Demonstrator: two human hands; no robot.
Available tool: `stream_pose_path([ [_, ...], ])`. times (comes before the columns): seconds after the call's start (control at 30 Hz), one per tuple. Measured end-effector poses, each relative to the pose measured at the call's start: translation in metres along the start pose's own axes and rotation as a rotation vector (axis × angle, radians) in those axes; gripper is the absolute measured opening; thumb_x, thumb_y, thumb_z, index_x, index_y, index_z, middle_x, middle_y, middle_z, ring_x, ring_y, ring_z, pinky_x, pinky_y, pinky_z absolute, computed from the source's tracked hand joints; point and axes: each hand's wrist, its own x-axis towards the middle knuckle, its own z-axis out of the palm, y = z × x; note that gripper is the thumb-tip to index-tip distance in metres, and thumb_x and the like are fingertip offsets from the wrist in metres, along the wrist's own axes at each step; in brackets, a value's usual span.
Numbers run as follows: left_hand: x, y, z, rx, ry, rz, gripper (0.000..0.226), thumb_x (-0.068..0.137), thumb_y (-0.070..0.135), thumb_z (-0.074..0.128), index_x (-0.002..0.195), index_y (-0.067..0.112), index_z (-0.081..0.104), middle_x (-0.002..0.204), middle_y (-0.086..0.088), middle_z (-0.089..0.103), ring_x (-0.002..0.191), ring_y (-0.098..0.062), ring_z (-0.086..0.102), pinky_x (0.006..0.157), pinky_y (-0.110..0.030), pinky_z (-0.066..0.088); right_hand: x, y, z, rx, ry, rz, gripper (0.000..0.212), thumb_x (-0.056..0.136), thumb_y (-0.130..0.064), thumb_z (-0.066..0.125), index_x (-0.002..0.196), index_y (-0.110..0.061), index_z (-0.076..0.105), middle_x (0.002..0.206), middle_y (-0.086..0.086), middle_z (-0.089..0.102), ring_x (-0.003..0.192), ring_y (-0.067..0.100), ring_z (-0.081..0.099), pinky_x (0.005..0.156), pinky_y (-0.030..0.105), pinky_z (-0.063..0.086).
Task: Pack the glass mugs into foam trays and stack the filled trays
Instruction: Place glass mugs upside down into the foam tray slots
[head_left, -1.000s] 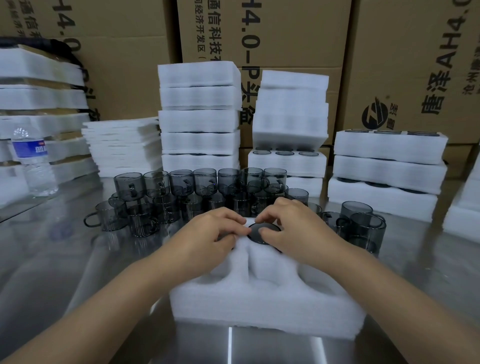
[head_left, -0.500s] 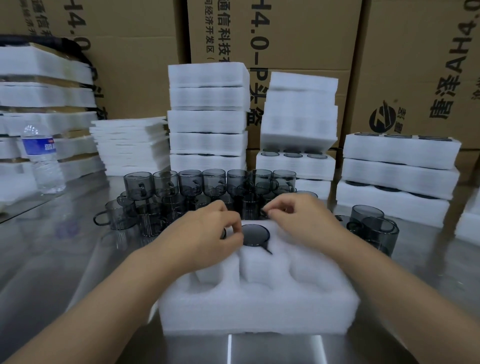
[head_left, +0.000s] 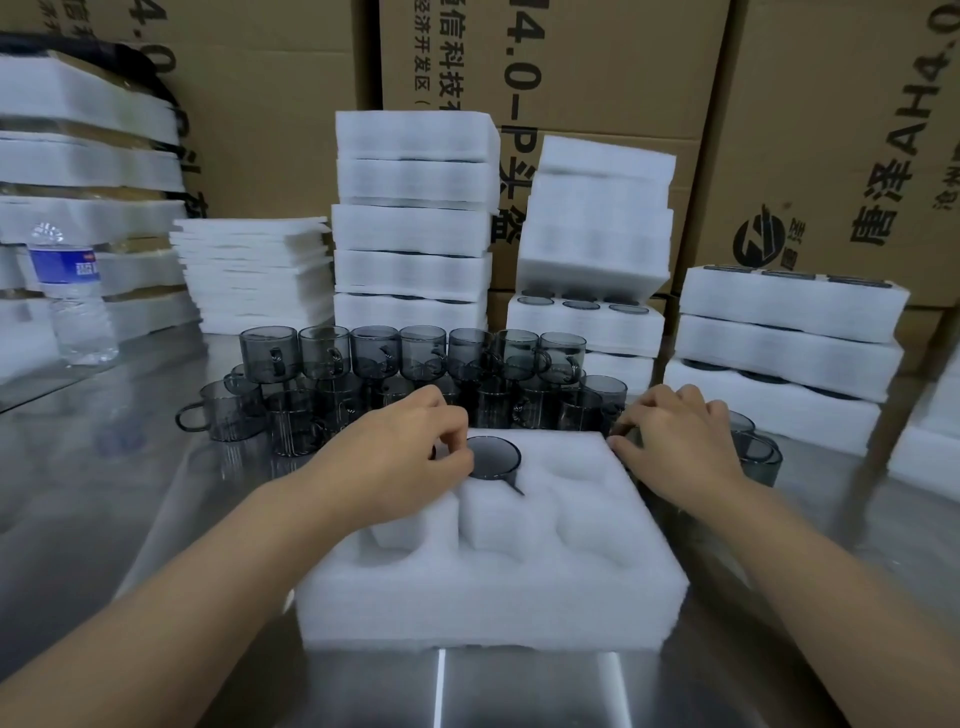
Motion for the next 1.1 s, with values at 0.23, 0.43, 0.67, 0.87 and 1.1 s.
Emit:
stream_pose_path([
  [0.23,0.001,-0.003,0.001,-0.019,0.009,-0.001,0.023,0.089,0.041,0.051,0.068,0.033,0.047,0.088,0.017,0.045,0.071,-0.002,0.049,0.068,-0.026,0.042,-0.002,0.0,-0.002,0.003,0.024,-0.032,0.023,0.094,-0.041,0.047,0.108,-0.032,0.063,0.126,-0.006,0.049,0.115,0.019,0.036,0.091,0.036,0.025],
  [0.43,0.001,-0.005,0.003,-0.048,0.041,0.002,0.022,0.087,0.04,0.053,0.067,0.033,0.049,0.088,0.02,0.045,0.07,-0.002,0.049,0.067,-0.026,0.043,-0.002,-0.004,-0.014,0.054,0.18,0.006,0.021,0.094,-0.033,0.05,0.106,-0.025,0.065,0.121,-0.004,0.053,0.114,0.021,0.037,0.09,0.035,0.022],
  [0.67,0.0,-0.002,0.002,0.01,0.095,0.101,0.014,0.088,0.033,0.054,0.074,0.032,0.054,0.088,0.017,0.049,0.089,0.005,0.04,0.075,-0.02,0.035,-0.014,-0.027,-0.044,0.279,0.47,-0.102,0.013,0.088,-0.026,0.064,0.096,-0.018,0.07,0.108,-0.001,0.061,0.105,0.027,0.046,0.082,0.03,0.017],
  [0.87,0.0,-0.001,0.002,-0.188,0.166,0.053,0.061,0.08,0.041,0.054,0.137,0.043,0.033,0.101,0.024,0.049,0.087,0.002,0.047,0.077,-0.02,0.043,-0.033,-0.059,-0.051,0.428,0.534,-0.273,0.013,0.087,-0.029,0.062,0.091,-0.021,0.071,0.096,-0.006,0.063,0.097,0.023,0.052,0.084,0.03,0.022],
  [1.1,0.002,-0.005,0.006,-0.292,0.169,0.048,0.086,0.076,0.048,0.06,0.135,0.06,-0.001,0.102,0.026,0.051,0.088,0.003,0.046,0.067,-0.014,0.04,-0.04,-0.068,-0.043,0.5,0.463,-0.36,0.015,0.085,-0.027,0.062,0.094,-0.02,0.072,0.097,-0.005,0.062,0.097,0.021,0.056,0.087,0.03,0.028],
])
